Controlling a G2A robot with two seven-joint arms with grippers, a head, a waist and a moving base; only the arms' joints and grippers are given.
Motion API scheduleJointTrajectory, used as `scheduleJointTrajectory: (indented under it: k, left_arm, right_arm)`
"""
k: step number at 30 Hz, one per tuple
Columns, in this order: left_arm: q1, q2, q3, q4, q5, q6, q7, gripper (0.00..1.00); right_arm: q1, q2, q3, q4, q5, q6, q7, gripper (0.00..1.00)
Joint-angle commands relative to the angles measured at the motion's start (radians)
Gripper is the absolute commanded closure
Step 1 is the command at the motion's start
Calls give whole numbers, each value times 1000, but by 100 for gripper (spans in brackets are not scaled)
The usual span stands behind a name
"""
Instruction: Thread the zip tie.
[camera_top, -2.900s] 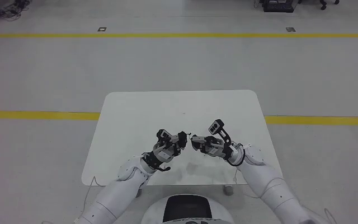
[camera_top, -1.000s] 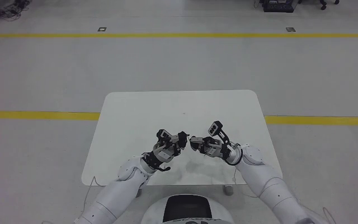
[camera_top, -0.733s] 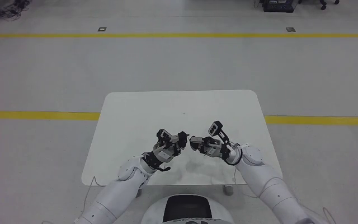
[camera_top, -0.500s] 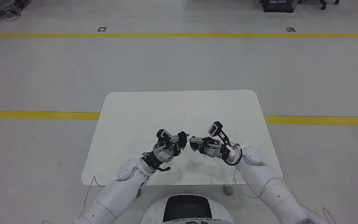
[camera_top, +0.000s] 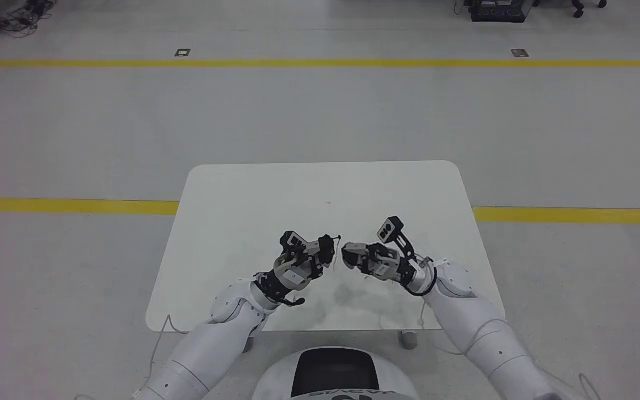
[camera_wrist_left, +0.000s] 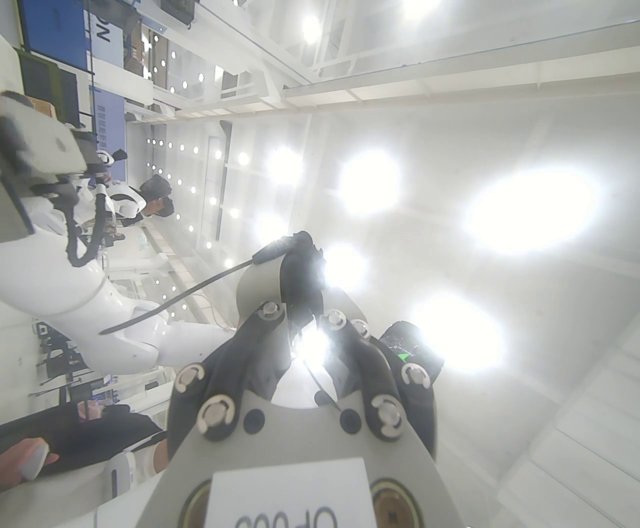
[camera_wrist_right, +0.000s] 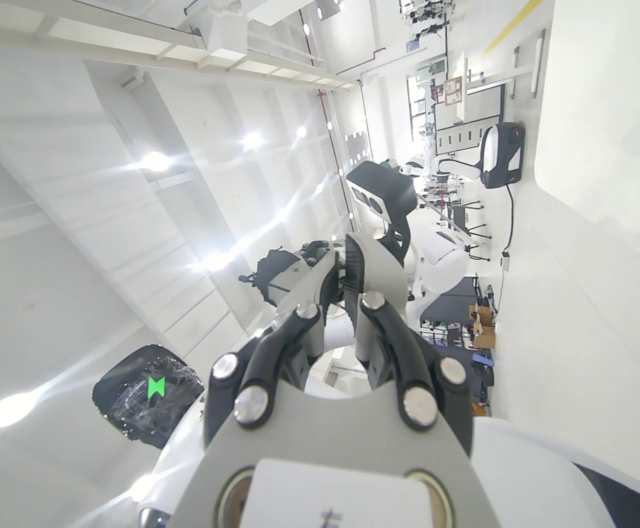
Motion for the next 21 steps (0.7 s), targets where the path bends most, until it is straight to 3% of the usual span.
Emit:
scheduleJointTrajectory:
  k: [1, 7, 10, 13, 19, 21]
  left_arm:
    - [0, 0, 0, 0, 0, 0, 0, 100]
    - [0, 0, 0, 0, 0, 0, 0, 100]
    - [2, 0, -6, -16, 6, -6, 25, 100]
    - [25, 8, -34, -45, 71, -56, 58, 100]
    - [106, 21, -135, -160, 212, -58, 113, 100]
    - [135, 22, -162, -195, 251, -58, 128, 100]
  right_arm:
    - [0, 0, -1, 0, -1, 1, 0, 0]
    - [1, 0, 0, -1, -6, -2, -8, 0]
    - [-29, 11, 36, -62, -103, -107, -100, 0]
    - [-93, 30, 115, -180, -195, -116, -156, 0]
    - [-254, 52, 289, -422, -344, -116, -231, 0]
    - [-288, 53, 325, -471, -370, -116, -244, 0]
